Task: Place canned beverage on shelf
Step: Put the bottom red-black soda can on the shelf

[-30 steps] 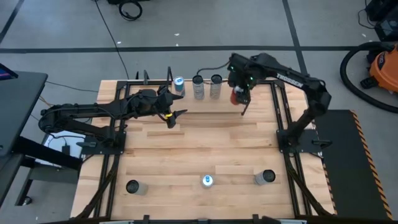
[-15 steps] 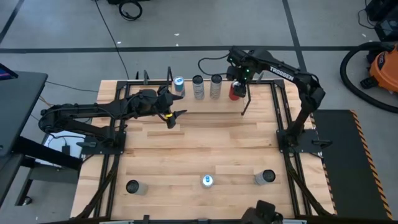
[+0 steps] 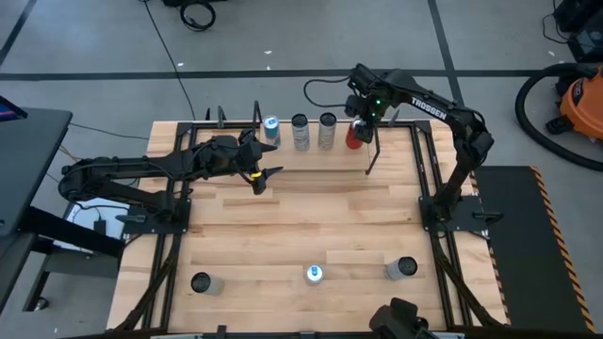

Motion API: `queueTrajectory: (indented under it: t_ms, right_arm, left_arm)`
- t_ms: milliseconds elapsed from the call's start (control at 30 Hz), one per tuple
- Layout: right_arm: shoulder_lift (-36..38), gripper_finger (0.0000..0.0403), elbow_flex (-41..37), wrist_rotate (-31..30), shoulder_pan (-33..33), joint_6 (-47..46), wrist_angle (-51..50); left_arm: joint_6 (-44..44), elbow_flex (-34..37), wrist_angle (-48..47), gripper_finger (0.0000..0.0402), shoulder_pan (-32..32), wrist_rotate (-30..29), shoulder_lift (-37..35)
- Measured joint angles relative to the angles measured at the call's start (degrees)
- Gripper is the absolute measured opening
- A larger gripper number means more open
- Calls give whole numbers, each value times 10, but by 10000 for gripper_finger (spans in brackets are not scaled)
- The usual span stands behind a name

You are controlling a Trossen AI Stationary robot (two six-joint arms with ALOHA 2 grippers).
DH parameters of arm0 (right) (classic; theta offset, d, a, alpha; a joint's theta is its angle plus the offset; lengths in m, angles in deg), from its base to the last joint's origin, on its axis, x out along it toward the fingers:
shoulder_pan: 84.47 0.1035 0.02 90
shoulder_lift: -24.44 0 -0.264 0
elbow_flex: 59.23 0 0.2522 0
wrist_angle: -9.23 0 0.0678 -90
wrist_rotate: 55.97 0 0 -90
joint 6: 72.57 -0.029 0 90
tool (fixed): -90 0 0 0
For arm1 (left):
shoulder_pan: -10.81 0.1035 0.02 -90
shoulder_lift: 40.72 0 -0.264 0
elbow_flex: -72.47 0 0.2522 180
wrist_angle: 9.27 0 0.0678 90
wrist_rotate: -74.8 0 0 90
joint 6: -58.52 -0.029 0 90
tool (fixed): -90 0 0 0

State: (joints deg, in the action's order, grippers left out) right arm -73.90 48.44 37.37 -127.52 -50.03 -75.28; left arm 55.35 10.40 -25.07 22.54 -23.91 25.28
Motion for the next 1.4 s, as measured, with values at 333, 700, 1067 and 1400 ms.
queueTrajectory:
  t_ms: [333, 700, 1067, 1400]
  right_arm:
    - [0, 290, -4, 13, 0, -11, 15]
    - [0, 290, -34, 10, -1, -14, 41]
    - [1, 311, -38, -4, -5, -14, 53]
    - [1, 326, -38, 10, -4, 0, 55]
  left_arm:
    - [1, 0, 0, 299, 0, 0, 0]
    - [1, 0, 0, 299, 0, 0, 0]
    - [1, 0, 0, 299, 0, 0, 0]
    - [1, 0, 0, 299, 0, 0, 0]
